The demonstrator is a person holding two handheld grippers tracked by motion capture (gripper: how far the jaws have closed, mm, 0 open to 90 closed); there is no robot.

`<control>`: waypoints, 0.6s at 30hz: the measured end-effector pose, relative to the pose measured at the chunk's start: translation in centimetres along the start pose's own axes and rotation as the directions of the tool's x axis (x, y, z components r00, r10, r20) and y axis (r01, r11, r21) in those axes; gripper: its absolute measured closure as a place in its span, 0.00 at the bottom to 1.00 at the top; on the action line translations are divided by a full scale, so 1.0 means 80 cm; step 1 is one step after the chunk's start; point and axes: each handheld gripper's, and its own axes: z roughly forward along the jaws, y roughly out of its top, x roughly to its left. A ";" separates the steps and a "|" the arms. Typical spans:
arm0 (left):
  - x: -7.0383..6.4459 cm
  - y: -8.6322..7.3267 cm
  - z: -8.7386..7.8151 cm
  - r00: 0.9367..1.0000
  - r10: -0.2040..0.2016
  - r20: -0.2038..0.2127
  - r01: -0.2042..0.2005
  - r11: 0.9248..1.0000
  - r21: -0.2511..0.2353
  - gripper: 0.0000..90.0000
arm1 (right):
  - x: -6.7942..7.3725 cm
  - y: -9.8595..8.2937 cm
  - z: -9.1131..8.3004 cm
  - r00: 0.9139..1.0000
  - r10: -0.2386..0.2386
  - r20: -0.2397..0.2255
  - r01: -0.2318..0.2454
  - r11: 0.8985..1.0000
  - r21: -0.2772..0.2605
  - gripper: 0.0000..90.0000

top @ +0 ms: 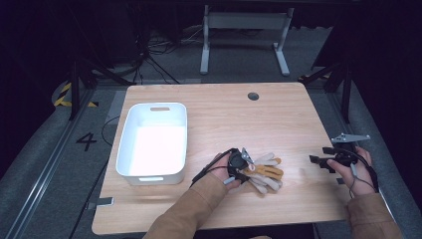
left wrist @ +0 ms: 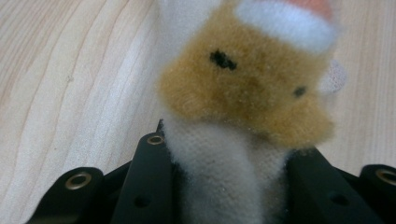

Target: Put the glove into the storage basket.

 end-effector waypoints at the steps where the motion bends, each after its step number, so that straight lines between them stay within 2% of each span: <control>1: 0.000 0.001 -0.002 1.000 -0.005 0.005 0.005 1.000 -0.004 0.78 | -0.001 0.000 -0.001 1.000 0.003 0.000 -0.003 1.000 -0.002 0.33; 7: -0.002 0.007 -0.018 1.000 -0.023 0.021 0.023 1.000 -0.004 0.78 | -0.004 0.000 -0.004 1.000 0.011 0.005 -0.011 1.000 -0.010 0.33; 9: -0.002 0.009 -0.024 0.999 -0.035 0.017 0.035 0.999 -0.004 0.78 | -0.004 0.000 -0.004 1.000 0.012 0.005 -0.012 1.000 -0.009 0.33; 13: -0.001 0.013 -0.035 1.000 -0.025 0.000 0.025 1.000 0.003 0.78 | -0.005 -0.001 -0.003 1.000 0.015 0.003 -0.015 1.000 -0.007 0.33; 18: 0.000 0.016 -0.044 0.999 -0.046 -0.002 0.046 0.999 -0.002 0.78 | -0.005 -0.001 -0.002 1.000 0.019 0.000 -0.019 1.000 0.001 0.33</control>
